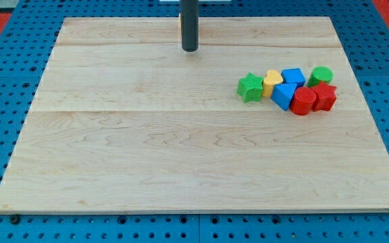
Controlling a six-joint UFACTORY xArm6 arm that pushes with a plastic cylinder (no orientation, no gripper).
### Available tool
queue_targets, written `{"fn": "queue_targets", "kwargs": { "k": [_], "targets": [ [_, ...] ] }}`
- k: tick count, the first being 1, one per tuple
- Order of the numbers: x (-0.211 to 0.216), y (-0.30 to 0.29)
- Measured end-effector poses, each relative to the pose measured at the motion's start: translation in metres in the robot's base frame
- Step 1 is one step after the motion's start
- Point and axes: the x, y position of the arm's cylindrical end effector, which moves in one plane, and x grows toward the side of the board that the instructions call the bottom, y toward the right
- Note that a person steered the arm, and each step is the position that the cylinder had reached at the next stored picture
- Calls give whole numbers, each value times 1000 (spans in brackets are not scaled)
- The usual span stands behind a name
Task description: Slide blue cube into the yellow heart
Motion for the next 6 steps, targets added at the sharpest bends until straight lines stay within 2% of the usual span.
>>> {"fn": "queue_targets", "kwargs": {
  "k": [3, 4, 5, 6],
  "targets": [
    [-3, 119],
    [-6, 219],
    [46, 257],
    [96, 252]
  ]
}}
